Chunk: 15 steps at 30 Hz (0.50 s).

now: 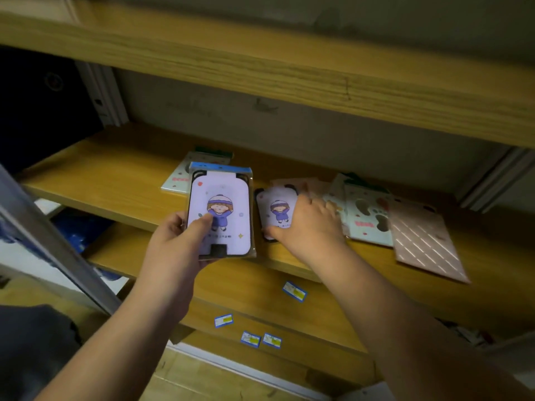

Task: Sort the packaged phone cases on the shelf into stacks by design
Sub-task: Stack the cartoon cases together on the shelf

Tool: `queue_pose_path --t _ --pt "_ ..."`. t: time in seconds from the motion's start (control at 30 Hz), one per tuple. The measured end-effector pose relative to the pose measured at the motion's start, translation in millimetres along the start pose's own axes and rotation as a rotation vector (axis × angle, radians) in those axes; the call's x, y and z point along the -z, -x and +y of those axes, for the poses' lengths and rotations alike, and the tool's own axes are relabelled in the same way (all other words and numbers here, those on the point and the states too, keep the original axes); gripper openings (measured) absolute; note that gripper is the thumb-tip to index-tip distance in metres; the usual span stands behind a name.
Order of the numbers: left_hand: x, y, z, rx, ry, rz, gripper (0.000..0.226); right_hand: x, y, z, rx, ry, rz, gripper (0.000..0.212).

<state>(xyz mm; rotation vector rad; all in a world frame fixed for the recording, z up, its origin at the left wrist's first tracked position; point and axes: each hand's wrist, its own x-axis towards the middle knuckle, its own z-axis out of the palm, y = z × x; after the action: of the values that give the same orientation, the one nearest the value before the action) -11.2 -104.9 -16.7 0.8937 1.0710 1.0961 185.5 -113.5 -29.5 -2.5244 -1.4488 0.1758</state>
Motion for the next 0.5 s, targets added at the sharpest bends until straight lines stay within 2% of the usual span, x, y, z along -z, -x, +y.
queue_pose_path --t 0.33,0.5 --pt "3 -10 -8 0.008 -0.001 -0.019 0.005 4 5 -1 -0.020 -0.266 0.020 0.110" --pt "-3 -8 -11 0.008 0.004 -0.022 0.003 11 11 5 -0.125 -0.752 -0.014 0.084"
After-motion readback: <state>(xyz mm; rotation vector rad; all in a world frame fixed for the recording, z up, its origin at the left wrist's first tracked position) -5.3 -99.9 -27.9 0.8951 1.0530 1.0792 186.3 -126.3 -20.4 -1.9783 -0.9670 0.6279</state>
